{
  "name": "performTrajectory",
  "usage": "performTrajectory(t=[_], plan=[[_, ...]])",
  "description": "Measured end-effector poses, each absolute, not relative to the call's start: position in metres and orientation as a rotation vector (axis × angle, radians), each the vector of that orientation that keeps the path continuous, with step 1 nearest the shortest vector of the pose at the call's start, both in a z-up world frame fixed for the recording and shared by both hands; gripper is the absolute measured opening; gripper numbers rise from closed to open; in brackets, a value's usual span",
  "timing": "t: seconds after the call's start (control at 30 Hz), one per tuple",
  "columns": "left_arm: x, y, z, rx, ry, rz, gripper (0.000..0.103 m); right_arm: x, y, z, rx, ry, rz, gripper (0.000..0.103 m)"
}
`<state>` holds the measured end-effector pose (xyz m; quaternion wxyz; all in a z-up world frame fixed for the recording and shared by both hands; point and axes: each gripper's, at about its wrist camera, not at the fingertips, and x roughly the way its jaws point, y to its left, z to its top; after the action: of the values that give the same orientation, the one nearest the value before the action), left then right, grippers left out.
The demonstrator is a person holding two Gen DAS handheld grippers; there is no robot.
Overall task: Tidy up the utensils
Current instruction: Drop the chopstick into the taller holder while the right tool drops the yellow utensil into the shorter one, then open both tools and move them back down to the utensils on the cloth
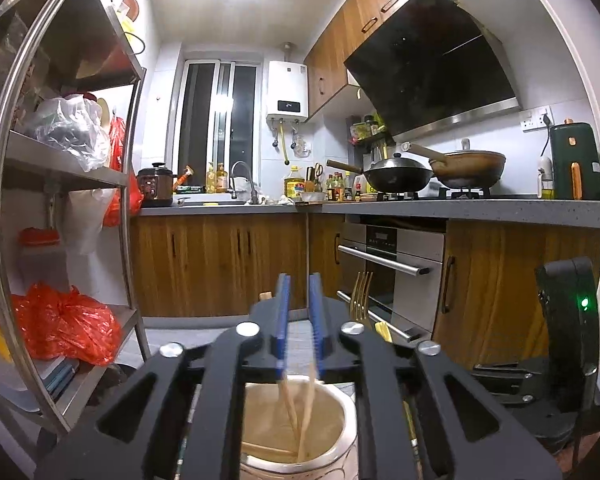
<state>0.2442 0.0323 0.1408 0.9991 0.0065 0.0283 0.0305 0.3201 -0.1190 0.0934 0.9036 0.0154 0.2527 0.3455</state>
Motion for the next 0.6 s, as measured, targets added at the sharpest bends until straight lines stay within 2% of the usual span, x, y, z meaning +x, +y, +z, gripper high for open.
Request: performTrajectory(t=[0.27,0.33,0.57,0.6], plan=[[0.236,0.033,0.15,0.014,0.036,0.058,0.032,0.317,-0.12,0.096,0.019,0.539,0.708,0.014],[0.231,0.033,0.155,0.012,0.027,0.05,0.038,0.315,-0.121,0.098,0.017,0.535,0.709,0.023],[0.215,0.033,0.168,0.003,0.047,0.024,0.041,0.3,-0.128,0.108,-0.002,0.522,0.709,0.026],[0.211,0.034,0.169,-0.002,0.052,0.02,0.044,0.296,-0.131,0.109,-0.003,0.519,0.708,0.026]])
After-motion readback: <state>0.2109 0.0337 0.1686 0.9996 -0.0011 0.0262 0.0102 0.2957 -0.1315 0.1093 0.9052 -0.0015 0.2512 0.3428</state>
